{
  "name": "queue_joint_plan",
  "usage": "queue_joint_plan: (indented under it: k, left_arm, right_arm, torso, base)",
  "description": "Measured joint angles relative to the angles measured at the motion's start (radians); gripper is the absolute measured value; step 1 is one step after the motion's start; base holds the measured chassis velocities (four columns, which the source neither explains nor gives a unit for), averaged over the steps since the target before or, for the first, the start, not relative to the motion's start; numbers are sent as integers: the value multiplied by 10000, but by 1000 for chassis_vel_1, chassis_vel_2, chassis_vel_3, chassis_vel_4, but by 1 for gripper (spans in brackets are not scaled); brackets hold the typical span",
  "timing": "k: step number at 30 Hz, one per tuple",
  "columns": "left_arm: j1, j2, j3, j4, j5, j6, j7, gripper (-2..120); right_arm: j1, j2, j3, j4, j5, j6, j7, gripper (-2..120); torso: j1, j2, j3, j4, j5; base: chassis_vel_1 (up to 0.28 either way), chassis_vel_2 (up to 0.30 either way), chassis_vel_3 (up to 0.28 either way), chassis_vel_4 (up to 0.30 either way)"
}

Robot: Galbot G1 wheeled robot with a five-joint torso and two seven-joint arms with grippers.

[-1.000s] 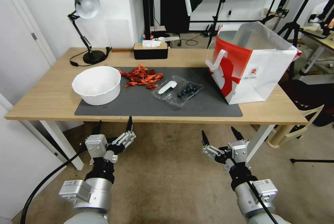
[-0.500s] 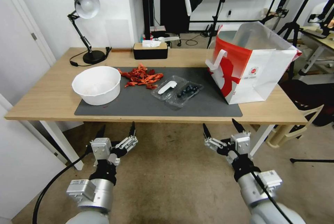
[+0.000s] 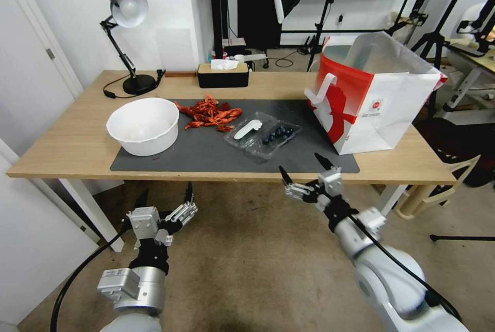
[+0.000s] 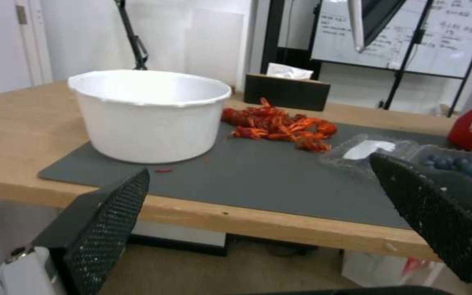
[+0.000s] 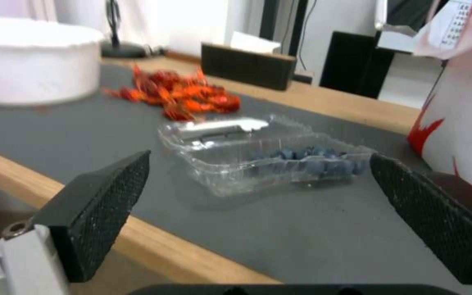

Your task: Close the takeout container lid, then place the container into the takeout bag.

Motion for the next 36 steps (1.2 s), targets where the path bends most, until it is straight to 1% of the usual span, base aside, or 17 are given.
queue_joint_plan:
  k: [1, 3, 4, 8, 9, 12, 13, 15, 23, 36]
  left_arm:
    - [0, -41, -26, 45, 10, -35, -12, 100]
    - [6, -139, -74, 132, 33, -122, -36, 100]
    - [6, -139, -74, 132, 33, -122, -36, 100]
    - [-5, -266, -116, 281, 39, -179, -68, 100]
    - [-5, -266, -116, 281, 39, -179, -68, 100]
    - [-57, -281, -133, 394, 38, -211, -91, 100]
    - [-57, -281, -133, 394, 38, -211, -91, 100]
    - [-94, -272, -148, 459, 24, -221, -106, 100]
    - [-181, -203, -184, 593, -56, -278, -157, 100]
    - [-206, -177, -163, 757, -88, -398, -190, 100]
  right_arm:
    - [285, 19, -240, -134, -161, -279, 216, 100]
    - [950, 116, -862, -417, -468, -1151, 770, 100]
    - [950, 116, -862, -417, -468, -1151, 770, 100]
    - [1818, 405, -1742, -950, -1023, -2269, 1489, 100]
    - [1818, 405, -1742, -950, -1023, -2269, 1489, 100]
    - [2204, 635, -2171, -1243, -1210, -2717, 1899, 100]
    - [2204, 635, -2171, -1243, -1210, -2717, 1899, 100]
    - [2415, 787, -2370, -1415, -1270, -3045, 2138, 100]
    - [2835, 1156, -2724, -1968, -1318, -3269, 2516, 100]
    - [3116, 1567, -2772, -2570, -1353, -3270, 3016, 100]
  torso:
    - [-1, 0, 0, -2, -3]
    - [0, 0, 0, -1, -3]
    - [0, 0, 0, -1, -3]
    - [0, 0, -1, -1, -2]
    - [0, 0, -1, -1, -2]
    - [0, 0, -1, -2, -2]
    - [0, 0, -1, -2, -2]
    - [0, 0, -1, -2, -3]
    - [0, 0, -1, -1, -2]
    - [0, 0, -1, -2, -1]
  base:
    - [0, 0, 0, 0]
    - [0, 0, 0, 0]
    - [0, 0, 0, 0]
    - [0, 0, 0, 0]
    - [0, 0, 0, 0]
    - [0, 0, 0, 0]
    - [0, 0, 0, 0]
    - [0, 0, 0, 0]
    - [0, 0, 0, 0]
    - [0, 0, 0, 0]
